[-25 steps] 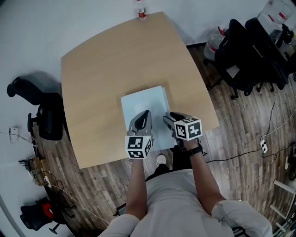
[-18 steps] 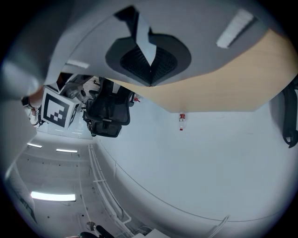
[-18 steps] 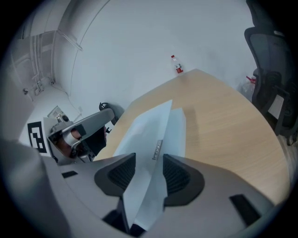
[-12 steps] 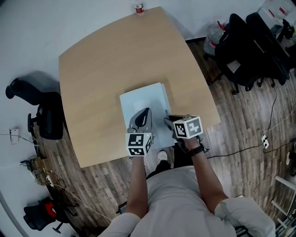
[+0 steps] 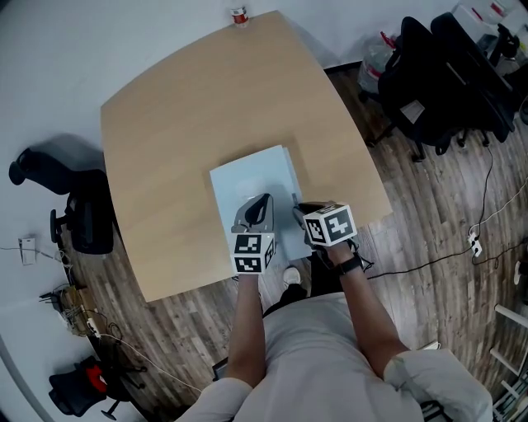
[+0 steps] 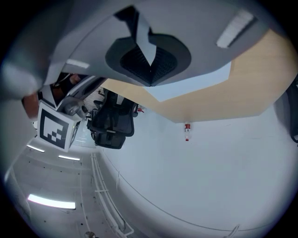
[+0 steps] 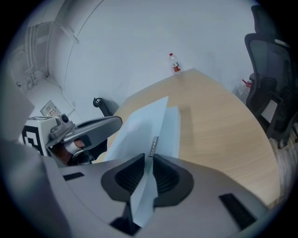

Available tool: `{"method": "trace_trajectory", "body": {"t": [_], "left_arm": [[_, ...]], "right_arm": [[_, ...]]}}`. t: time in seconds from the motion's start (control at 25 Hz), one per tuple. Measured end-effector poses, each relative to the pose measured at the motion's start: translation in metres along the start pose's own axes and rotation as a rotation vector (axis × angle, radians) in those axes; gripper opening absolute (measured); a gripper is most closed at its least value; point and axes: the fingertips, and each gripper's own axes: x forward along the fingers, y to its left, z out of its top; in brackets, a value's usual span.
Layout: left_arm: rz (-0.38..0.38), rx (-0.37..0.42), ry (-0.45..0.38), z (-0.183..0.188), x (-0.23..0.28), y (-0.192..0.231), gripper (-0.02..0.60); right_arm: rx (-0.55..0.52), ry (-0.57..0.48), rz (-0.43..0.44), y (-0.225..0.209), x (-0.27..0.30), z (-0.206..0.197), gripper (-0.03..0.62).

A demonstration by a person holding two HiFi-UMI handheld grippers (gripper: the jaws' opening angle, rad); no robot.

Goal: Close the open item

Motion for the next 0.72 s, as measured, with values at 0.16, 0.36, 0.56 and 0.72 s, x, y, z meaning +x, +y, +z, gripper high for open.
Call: {"method": "trace_trajectory", "body": {"t": [0.16,0.36,0.56,0.72], "left_arm": [[-0.043,-0.011,0.065,-0.015,0.015,-0.008,0.009],[-0.108,0.011,0.142,-0.029,0.035,-0.020,0.009],[-0.152,0.034,0.237,-0.047,0.049,-0.031,0.009],[-0.161,0.076,0.294,-0.059,0.058,-0.034,0.009]], "right_arm": [[-0.003,0.012,-0.023,-0.003,0.003,-0.005,0.063],[0.010,0.025,-0.041,-0.010,0.009,-0.011,0.063],[-0.005,0.044,-0.069,-0.015,0.015,-0.015,0.063],[-0.011,0.060,-0.101,-0.021,0.019,-0.020,0.063]]}}
